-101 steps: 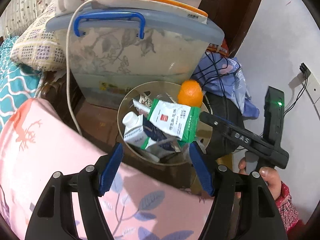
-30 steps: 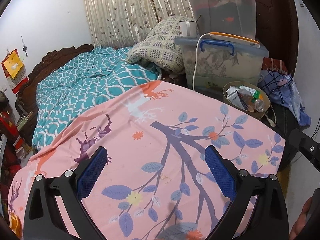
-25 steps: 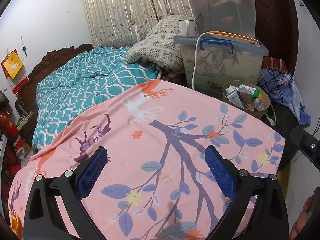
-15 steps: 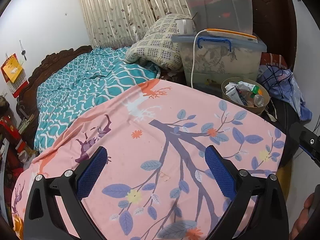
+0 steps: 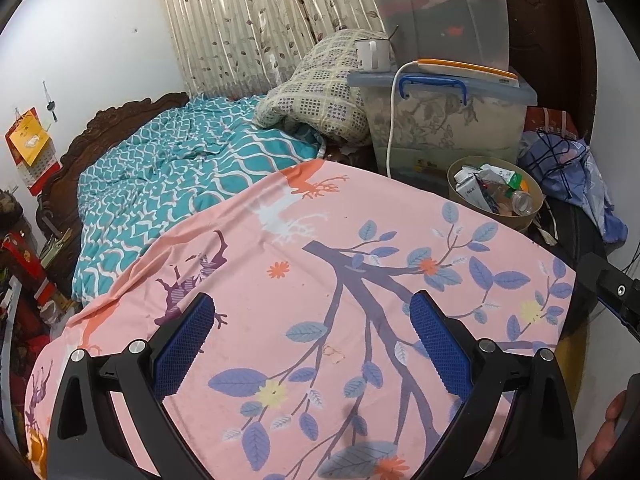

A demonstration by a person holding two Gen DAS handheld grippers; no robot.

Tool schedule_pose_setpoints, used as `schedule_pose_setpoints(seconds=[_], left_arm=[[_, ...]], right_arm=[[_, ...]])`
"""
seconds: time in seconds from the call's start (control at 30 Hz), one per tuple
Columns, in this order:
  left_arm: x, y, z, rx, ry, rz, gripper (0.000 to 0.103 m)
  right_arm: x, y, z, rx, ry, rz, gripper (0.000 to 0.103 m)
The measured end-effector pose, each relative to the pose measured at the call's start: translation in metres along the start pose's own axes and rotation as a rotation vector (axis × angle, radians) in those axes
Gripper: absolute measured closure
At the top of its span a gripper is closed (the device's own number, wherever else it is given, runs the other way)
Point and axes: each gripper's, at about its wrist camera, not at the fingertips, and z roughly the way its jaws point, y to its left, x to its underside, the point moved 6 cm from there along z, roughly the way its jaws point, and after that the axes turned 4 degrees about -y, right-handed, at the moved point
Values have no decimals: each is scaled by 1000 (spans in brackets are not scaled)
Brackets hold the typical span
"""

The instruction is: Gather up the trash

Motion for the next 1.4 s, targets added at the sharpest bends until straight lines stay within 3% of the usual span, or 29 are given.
schedule_pose_setpoints(seconds=[0.93,1.4], left_arm=[[2,3,4,-29,8,10,9],[12,4,13,-24,56,-9,9]], right_arm=[[3,4,3,-5,9,-1,4],[4,3,6,-3,20,5,4]])
